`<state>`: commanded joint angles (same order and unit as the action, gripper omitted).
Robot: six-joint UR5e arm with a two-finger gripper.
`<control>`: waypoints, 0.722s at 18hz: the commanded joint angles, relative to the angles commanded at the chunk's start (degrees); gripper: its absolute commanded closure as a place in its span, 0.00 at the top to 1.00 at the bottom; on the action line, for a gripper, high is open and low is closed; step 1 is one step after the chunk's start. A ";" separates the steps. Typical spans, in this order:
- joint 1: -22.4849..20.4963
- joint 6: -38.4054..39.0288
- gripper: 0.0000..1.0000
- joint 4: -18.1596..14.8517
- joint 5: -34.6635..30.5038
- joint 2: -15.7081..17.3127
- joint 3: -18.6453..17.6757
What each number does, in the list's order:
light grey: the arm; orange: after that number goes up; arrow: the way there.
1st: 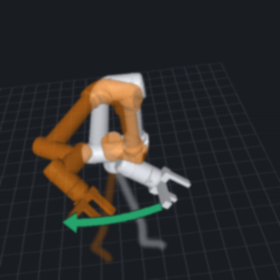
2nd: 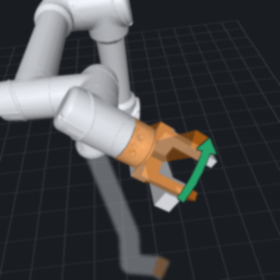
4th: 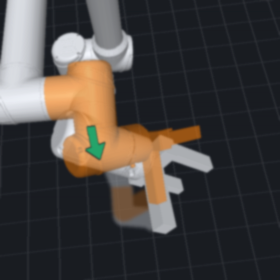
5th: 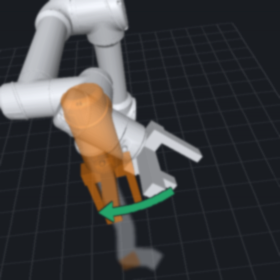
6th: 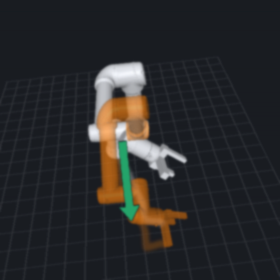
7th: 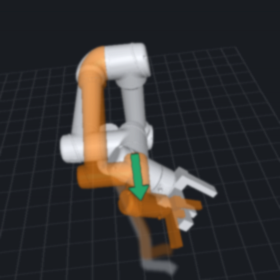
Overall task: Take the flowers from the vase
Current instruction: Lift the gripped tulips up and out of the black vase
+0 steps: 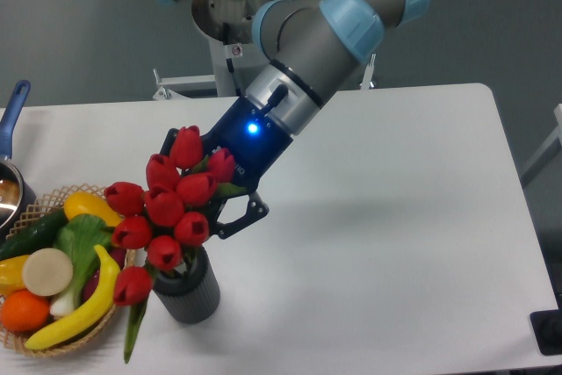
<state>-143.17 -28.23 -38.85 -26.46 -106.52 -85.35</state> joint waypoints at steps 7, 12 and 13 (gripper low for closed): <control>-4.21 0.89 0.51 0.00 1.06 0.00 1.85; -10.36 -1.12 0.51 0.00 0.89 -0.09 2.47; -11.51 -1.91 0.51 0.00 0.89 -0.09 2.47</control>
<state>-154.68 -30.14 -38.85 -25.58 -106.61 -82.88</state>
